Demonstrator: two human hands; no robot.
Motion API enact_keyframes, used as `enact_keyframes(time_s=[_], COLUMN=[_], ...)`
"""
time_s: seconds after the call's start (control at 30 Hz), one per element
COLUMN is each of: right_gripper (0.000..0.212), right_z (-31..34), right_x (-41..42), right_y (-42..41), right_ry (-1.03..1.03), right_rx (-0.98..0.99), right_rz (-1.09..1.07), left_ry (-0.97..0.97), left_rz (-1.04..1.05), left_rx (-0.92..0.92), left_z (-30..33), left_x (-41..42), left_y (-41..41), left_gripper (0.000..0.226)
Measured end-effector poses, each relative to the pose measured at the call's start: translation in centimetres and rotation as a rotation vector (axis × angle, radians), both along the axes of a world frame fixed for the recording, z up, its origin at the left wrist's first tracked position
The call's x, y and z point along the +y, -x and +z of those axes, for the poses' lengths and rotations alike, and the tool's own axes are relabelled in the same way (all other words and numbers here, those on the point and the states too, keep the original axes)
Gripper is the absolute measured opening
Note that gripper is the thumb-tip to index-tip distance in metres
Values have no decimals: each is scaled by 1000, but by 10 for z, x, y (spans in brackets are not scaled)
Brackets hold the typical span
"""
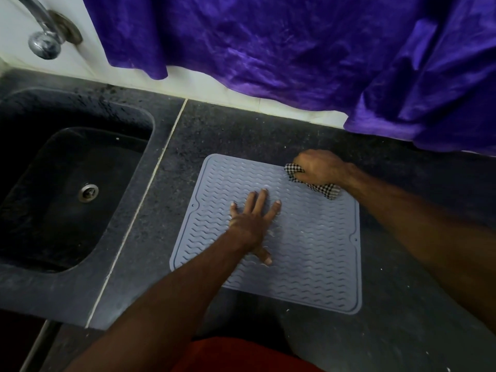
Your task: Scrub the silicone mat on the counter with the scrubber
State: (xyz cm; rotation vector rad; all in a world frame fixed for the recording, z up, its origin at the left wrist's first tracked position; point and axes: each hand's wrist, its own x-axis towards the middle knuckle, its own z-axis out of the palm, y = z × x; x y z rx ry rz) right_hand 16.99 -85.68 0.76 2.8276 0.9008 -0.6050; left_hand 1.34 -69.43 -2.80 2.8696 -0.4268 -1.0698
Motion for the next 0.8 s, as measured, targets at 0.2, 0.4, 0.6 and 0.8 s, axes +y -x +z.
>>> enact_keyframes(time_s=[0.2, 0.4, 0.6, 0.8], right_gripper=[23, 23, 31, 67], right_z=[-16, -6, -6, -26], right_x=[32, -9, 49, 62], right_y=[8, 5, 20, 31], right_ry=[-118, 5, -318, -196], right_rx=[-127, -99, -190, -137], right_rz=[81, 74, 97, 321], left_ry=[5, 17, 10, 13], left_rz=[-5, -1, 9, 28], left_rx=[-9, -20, -23, -1], left_z=[2, 1, 0, -3], left_x=[0, 2, 0, 1], left_y=[0, 1, 2, 2], left_gripper=[144, 143, 145, 144])
